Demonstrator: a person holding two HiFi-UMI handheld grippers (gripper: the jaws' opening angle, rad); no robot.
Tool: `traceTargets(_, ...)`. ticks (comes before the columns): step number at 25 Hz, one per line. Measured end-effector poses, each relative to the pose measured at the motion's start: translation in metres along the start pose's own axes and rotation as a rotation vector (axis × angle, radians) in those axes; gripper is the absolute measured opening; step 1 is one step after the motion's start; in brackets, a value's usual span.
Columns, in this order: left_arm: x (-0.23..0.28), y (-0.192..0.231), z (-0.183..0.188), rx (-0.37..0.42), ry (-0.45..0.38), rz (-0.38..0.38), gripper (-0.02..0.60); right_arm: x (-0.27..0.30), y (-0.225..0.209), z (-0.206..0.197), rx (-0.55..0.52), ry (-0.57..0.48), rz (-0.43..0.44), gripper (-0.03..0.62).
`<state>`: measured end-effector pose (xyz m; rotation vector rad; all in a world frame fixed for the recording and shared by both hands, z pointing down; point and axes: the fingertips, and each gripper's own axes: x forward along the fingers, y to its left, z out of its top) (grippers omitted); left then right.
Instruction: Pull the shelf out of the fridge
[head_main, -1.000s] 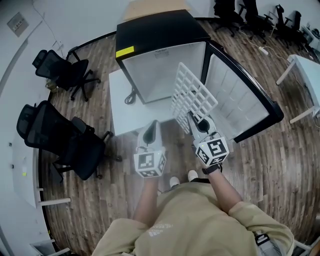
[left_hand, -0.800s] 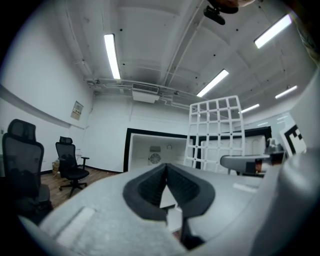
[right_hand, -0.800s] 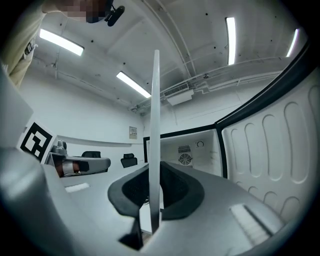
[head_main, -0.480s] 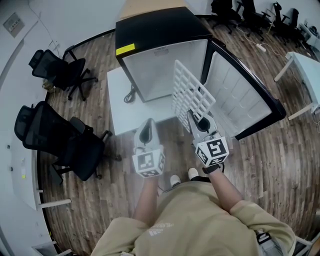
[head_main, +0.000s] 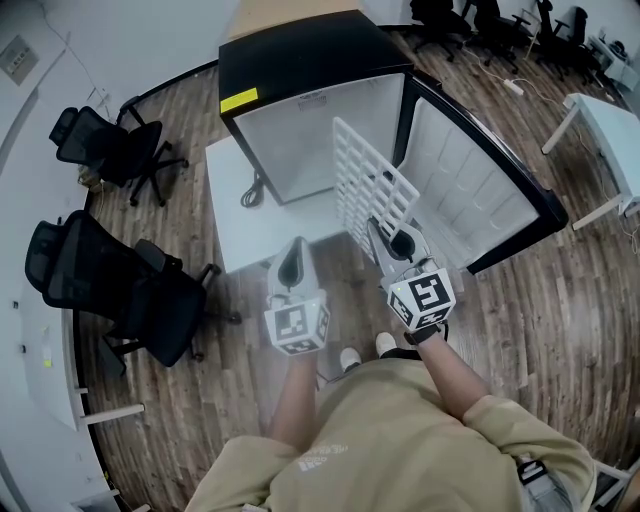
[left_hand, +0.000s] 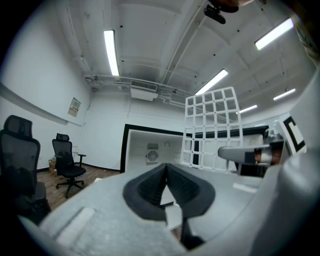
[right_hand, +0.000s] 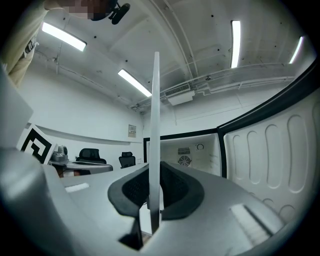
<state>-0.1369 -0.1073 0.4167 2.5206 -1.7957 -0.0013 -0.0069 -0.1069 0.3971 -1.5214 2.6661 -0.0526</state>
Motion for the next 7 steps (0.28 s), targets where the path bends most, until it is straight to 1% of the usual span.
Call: traceTargets(7, 0.0055, -0.0017, -0.0027, 0.002, 0.002, -0.002, 0.002, 0.0019, -0.0017, 0.0020, -0.009, 0.002, 0.011, 0.029)
